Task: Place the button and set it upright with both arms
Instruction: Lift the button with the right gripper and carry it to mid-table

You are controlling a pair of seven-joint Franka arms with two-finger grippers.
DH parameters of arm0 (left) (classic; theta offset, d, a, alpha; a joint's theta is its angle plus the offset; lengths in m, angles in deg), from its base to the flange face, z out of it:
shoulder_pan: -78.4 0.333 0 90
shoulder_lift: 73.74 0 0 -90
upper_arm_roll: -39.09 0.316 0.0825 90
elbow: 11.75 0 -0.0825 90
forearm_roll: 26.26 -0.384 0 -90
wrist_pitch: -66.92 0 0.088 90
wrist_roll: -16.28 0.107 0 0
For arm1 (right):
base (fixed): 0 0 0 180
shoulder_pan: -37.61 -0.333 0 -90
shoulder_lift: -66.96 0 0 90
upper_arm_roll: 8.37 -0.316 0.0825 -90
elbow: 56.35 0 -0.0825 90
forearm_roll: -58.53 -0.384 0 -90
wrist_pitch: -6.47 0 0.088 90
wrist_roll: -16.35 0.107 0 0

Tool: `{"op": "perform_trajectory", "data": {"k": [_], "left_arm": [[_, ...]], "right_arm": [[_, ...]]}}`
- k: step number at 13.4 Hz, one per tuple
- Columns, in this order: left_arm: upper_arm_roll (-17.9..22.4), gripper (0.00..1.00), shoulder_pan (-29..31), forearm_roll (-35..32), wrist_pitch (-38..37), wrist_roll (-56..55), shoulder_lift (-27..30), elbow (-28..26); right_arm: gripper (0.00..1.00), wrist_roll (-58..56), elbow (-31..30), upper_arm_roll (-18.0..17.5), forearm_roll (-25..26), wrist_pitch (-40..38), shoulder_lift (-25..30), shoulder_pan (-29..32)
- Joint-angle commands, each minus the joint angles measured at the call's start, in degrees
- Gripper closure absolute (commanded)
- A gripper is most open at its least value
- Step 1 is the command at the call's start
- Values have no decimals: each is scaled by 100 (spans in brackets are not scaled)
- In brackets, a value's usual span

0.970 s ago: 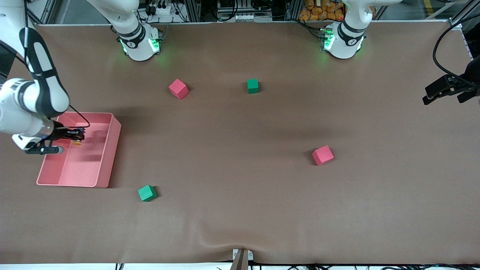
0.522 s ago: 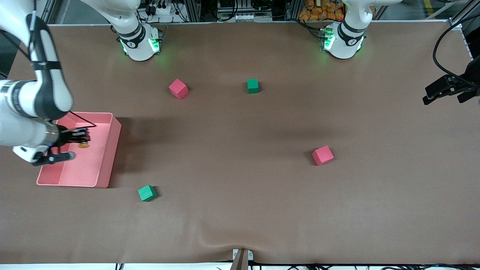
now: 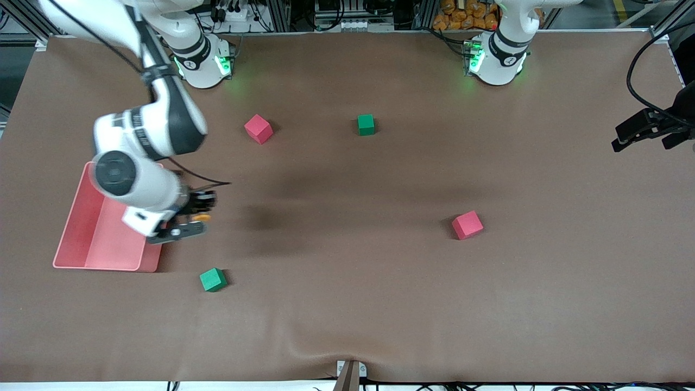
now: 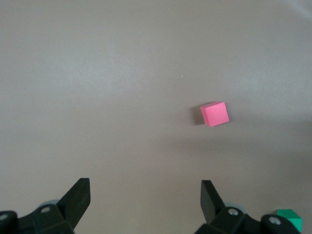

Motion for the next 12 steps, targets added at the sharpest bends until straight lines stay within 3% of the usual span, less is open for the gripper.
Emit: {"op": "perform_trajectory", "data": {"k": [1,5,9,12], "left_arm": [[-26,0,8,-94,-69,72,-74,120],[-26,0,34,-94,-78,107,-74,102],[-26,0,17,-85,-78,98,-82,94],[-26,0,25,-94,-78,116,-82,94]], "right_arm": [[85,892,818,72,-511,-63,-698,-484],[85,2685,1610,72,-697,778,-1576,-1196],[85,4101,1717,63,-706,2210,-2184,-1830],[85,4691,1979,72,-706,2582,-2526,-2173]]}}
